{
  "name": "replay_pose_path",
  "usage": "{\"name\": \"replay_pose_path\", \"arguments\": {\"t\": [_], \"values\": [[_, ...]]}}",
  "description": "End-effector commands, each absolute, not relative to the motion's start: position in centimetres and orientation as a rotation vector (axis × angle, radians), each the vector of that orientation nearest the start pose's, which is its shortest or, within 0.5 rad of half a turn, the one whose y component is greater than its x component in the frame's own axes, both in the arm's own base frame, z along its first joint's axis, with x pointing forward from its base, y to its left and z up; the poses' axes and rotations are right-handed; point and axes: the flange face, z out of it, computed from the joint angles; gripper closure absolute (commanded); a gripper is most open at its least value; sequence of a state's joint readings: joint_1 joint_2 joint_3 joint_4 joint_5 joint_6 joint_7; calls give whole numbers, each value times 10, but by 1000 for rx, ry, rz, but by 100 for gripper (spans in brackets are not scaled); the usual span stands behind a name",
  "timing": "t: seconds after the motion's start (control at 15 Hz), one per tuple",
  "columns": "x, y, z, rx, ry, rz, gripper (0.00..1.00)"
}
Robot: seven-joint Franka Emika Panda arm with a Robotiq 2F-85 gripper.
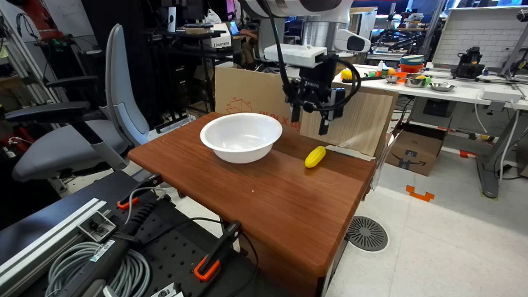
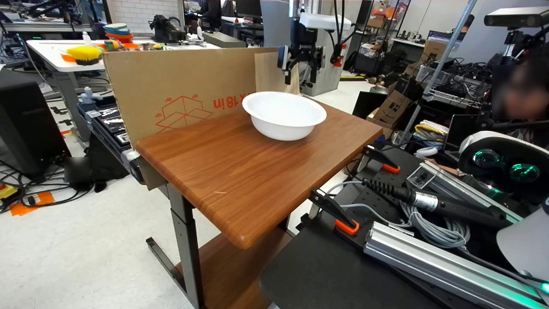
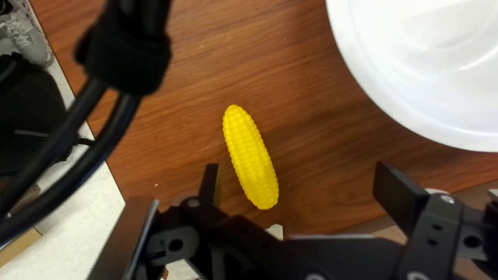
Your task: Put the yellow object in the white bowl
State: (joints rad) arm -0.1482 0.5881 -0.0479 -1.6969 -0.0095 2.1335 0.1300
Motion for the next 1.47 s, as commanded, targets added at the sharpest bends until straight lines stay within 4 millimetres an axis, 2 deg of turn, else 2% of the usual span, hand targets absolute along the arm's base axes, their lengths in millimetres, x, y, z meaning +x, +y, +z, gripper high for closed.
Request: {"name": "replay_pose_path", "arguments": {"t": [0.0, 0.33, 0.73, 1.4], "values": [[657, -138, 239, -3089, 468, 286, 0], [653, -131, 212, -3086, 496, 339, 0], [643, -140, 173, -3071, 531, 449, 0], [641, -157, 175, -3035, 589, 437, 0]]}}
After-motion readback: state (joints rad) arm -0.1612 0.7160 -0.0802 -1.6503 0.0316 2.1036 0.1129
